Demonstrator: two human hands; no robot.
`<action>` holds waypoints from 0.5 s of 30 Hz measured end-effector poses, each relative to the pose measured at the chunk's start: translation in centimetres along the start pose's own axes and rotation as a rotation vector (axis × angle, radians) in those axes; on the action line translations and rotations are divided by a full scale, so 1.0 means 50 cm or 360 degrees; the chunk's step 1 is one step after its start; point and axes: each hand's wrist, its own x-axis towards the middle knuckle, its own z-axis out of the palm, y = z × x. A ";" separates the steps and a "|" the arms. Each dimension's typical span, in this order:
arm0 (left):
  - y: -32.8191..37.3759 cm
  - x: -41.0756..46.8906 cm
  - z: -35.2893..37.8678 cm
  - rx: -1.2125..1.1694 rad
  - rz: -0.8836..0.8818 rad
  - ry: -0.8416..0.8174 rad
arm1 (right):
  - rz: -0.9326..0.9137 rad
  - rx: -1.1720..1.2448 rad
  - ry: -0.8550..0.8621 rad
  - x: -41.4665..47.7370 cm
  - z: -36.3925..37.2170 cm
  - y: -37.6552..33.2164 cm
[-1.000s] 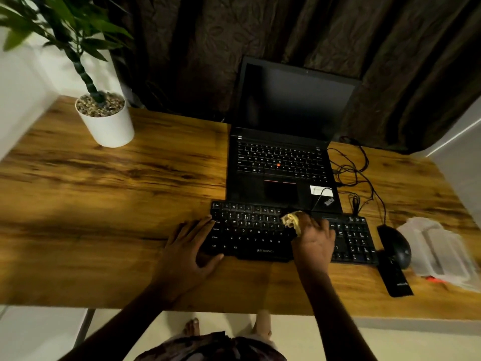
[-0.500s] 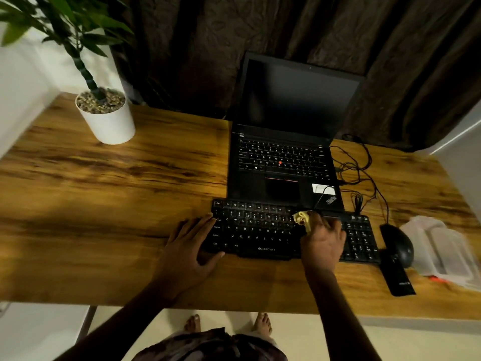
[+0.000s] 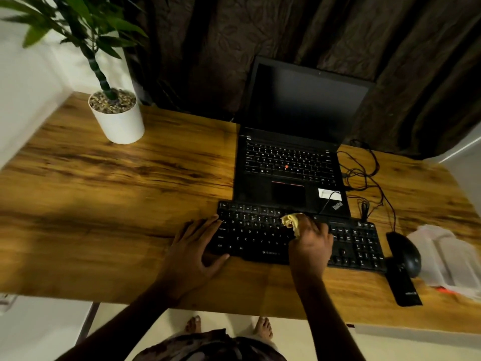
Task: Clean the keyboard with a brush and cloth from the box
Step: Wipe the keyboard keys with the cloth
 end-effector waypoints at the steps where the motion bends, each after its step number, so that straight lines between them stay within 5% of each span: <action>1: 0.000 0.001 0.000 0.0000 0.0005 0.0001 | 0.0008 0.0030 -0.0015 0.002 0.001 -0.006; 9: 0.008 -0.003 -0.010 0.0004 0.0034 0.0049 | -0.0398 0.0167 0.0035 -0.015 0.026 -0.112; 15: 0.001 0.001 -0.003 0.0007 0.0047 0.0004 | -0.0218 0.0052 0.0000 -0.005 0.024 -0.066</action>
